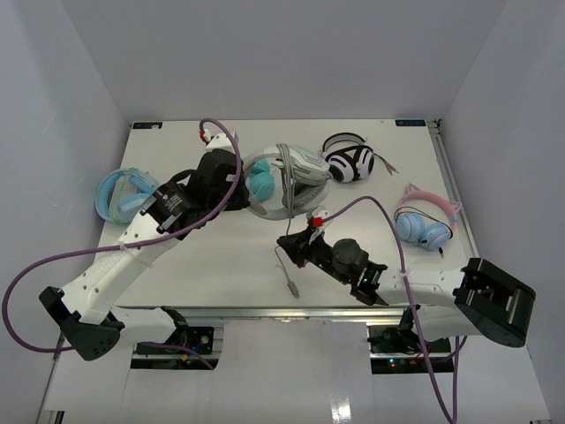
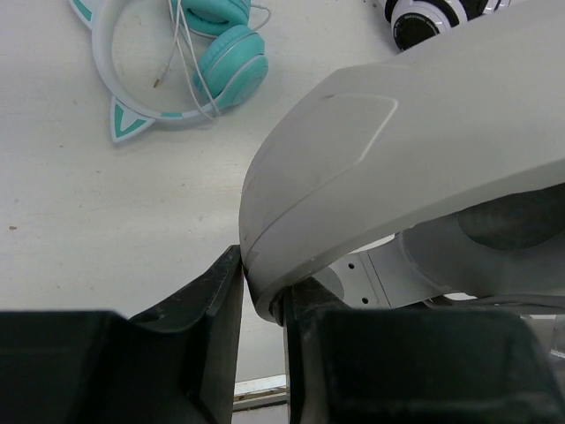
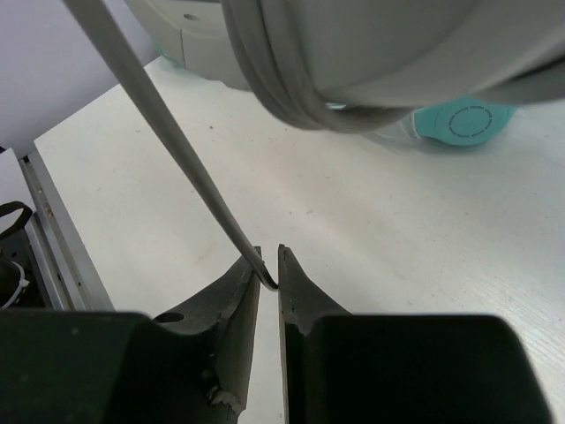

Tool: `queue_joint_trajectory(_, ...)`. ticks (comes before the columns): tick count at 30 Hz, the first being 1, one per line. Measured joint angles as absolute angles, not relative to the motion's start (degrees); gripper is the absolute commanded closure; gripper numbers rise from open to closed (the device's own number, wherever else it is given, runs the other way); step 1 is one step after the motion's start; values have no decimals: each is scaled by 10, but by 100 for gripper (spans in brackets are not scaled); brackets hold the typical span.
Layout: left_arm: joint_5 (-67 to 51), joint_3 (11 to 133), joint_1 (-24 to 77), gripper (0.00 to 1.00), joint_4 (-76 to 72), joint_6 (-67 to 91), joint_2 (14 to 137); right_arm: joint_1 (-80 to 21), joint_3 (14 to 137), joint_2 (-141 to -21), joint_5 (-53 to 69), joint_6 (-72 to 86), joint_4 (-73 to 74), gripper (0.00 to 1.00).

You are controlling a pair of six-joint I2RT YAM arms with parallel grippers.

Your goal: Wrap the headphones

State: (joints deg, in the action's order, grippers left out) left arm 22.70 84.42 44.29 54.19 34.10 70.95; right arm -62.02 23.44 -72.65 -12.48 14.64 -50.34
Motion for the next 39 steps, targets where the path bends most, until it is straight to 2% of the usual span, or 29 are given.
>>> queue_joint_trajectory(8,218,828,443,100,516,352,687,-620,222,-777,-136,143,-594,80)
queue_joint_trajectory(20,207,820,443,100,505,359,684,-620,220,-872,-138,126,-711,71)
queue_joint_trajectory(39,186,819,444,100,505,358,677,-620,207,-1005,-149,102,-735,68)
